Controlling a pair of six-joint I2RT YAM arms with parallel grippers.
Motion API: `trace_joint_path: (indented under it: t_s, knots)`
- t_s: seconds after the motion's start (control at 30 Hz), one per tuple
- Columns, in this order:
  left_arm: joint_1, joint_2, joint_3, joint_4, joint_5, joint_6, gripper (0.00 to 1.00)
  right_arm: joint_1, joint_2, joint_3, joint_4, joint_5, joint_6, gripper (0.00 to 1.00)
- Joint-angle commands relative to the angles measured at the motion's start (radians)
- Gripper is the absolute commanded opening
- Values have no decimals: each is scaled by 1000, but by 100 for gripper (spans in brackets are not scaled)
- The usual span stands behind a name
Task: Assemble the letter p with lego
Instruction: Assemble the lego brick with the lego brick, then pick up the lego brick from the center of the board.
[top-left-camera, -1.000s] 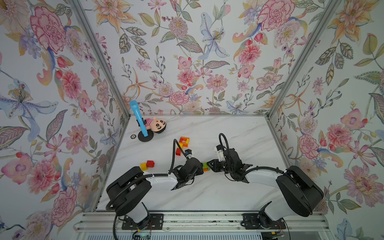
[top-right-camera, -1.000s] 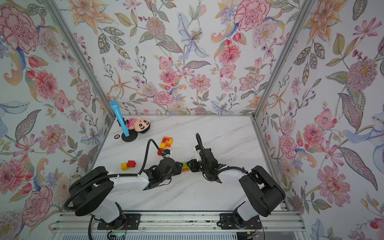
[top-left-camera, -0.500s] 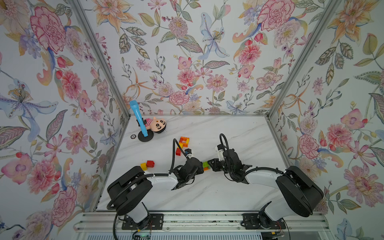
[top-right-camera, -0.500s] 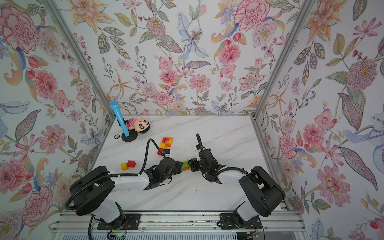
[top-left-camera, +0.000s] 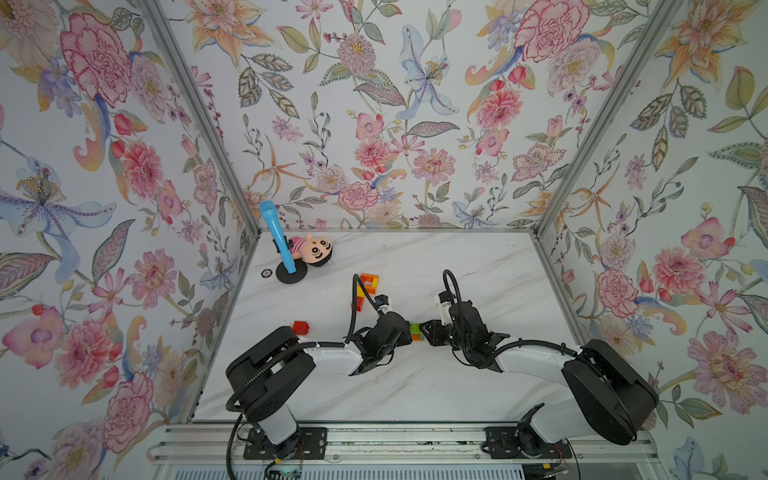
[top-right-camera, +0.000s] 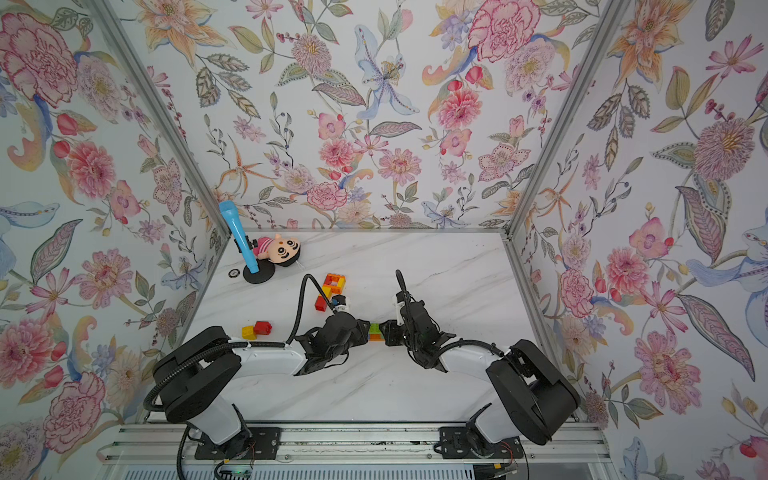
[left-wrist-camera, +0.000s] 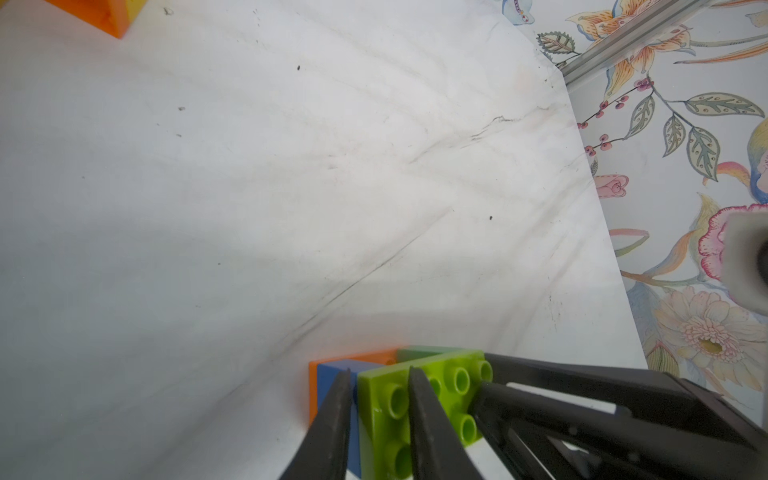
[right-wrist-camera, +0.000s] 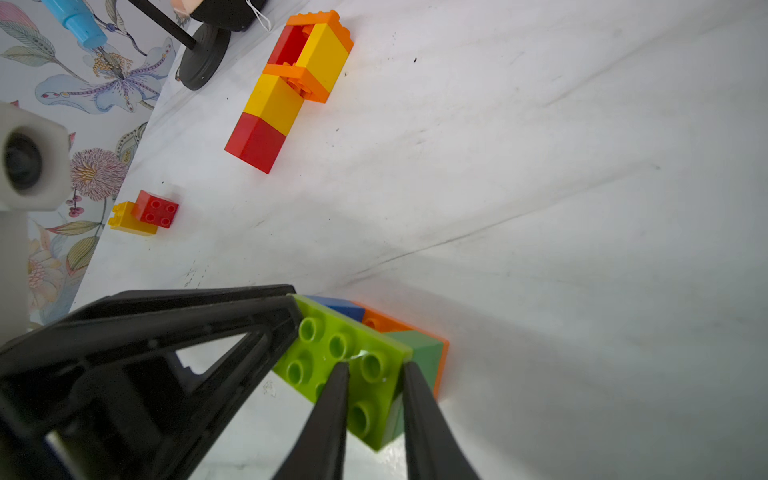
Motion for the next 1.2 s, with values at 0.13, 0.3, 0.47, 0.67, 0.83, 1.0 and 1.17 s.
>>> trace_joint_path:
  t_s: [0.13, 0.3, 0.47, 0.67, 0.83, 1.0, 1.17]
  knots:
    - [-19, 24, 23, -91, 43, 41, 32, -5, -44, -22, -49, -38, -6, 32]
    - [-17, -31, 41, -179, -17, 74, 41, -17, -66, -17, -63, -40, -14, 40]
    - [2, -133, 88, -340, -104, 160, 58, -51, -128, -10, -108, -40, -42, 49]
    - [90, -306, 82, -504, -161, 246, 71, -102, -226, -16, -162, -42, -84, 56]
    - [239, -451, 41, -688, -227, 281, 79, -137, -281, -22, -174, -72, -133, 58]
    - [439, -560, -14, -857, -310, 277, 84, -156, -316, -24, -183, -90, -177, 60]
    - [634, -601, -75, -849, -283, 340, 86, -172, -324, -28, -174, -106, -179, 61]
